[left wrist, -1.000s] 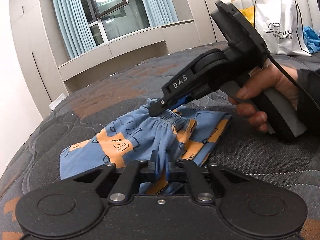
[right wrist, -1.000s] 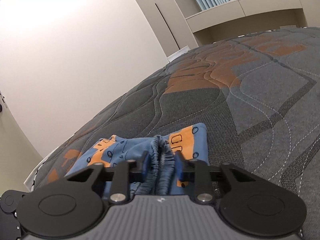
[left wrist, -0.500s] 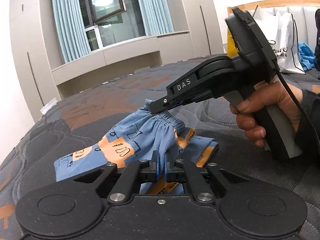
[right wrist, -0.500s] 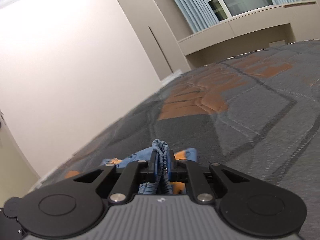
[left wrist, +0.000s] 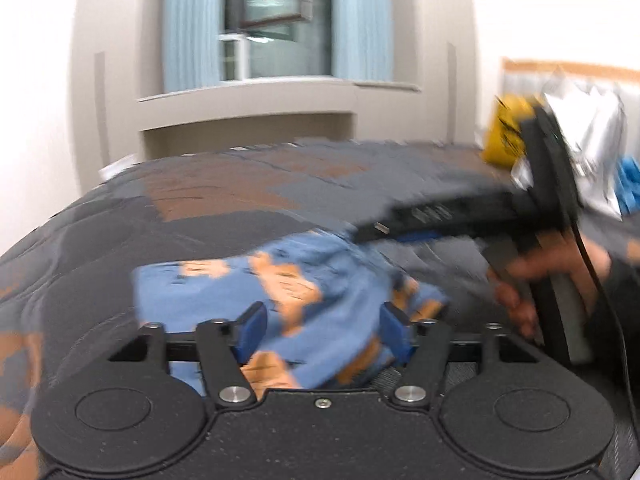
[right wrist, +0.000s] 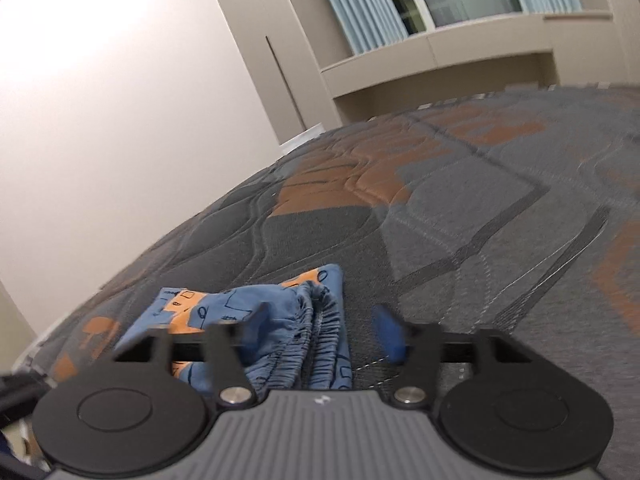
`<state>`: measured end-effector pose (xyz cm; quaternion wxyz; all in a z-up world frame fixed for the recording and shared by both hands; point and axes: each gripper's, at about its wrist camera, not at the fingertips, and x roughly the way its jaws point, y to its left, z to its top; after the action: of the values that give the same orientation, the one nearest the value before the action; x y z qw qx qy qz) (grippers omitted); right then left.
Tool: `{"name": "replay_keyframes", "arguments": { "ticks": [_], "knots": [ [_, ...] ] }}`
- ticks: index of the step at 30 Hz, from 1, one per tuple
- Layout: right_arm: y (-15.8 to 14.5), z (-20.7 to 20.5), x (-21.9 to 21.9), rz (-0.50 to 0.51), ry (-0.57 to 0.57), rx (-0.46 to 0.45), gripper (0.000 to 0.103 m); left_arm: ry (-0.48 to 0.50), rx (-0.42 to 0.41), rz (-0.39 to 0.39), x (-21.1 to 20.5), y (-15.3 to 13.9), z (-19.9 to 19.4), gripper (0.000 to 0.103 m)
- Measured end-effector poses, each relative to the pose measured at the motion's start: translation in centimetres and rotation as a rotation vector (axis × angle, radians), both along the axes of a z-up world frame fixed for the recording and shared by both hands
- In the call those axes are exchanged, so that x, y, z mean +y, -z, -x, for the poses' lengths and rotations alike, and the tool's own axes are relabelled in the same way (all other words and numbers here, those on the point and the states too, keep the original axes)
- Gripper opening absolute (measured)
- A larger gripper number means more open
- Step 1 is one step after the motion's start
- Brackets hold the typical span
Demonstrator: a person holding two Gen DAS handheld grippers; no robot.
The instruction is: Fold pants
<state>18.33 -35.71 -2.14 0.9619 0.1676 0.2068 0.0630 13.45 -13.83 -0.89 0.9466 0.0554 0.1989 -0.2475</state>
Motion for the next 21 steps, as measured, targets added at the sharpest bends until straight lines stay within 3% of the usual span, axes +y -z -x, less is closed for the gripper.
{"name": "replay_keyframes", "arguments": {
  "ticks": [2, 4, 6, 9, 14, 21],
  "knots": [
    [-0.6, 0.5, 1.0, 0.069, 0.030, -0.017, 0.100, -0.078, -0.014, 0.049, 1.8, -0.8, -0.1, 0.090],
    [-1.1, 1.0, 2.2, 0.140, 0.059, -0.018, 0.103, -0.186, -0.026, 0.076, 3.4, -1.1, -0.6, 0.102],
    [-1.4, 1.2, 3.4, 0.206, 0.102, -0.007, 0.103, -0.274, -0.003, 0.065, 4.6, -0.8, -1.7, 0.102],
    [-1.1, 1.0, 5.3, 0.280, 0.112, 0.028, 0.103, -0.320, 0.052, 0.017, 5.3, 0.3, -2.9, 0.101],
    [0.4, 1.3, 7.5, 0.465, 0.131, 0.131, 0.103, -0.290, 0.148, -0.031, 6.0, 2.9, -2.6, 0.098],
    [1.2, 3.6, 5.7, 0.361, 0.125, 0.149, 0.103, -0.268, 0.171, -0.001, 7.8, 3.2, -1.7, 0.099]
  ]
}}
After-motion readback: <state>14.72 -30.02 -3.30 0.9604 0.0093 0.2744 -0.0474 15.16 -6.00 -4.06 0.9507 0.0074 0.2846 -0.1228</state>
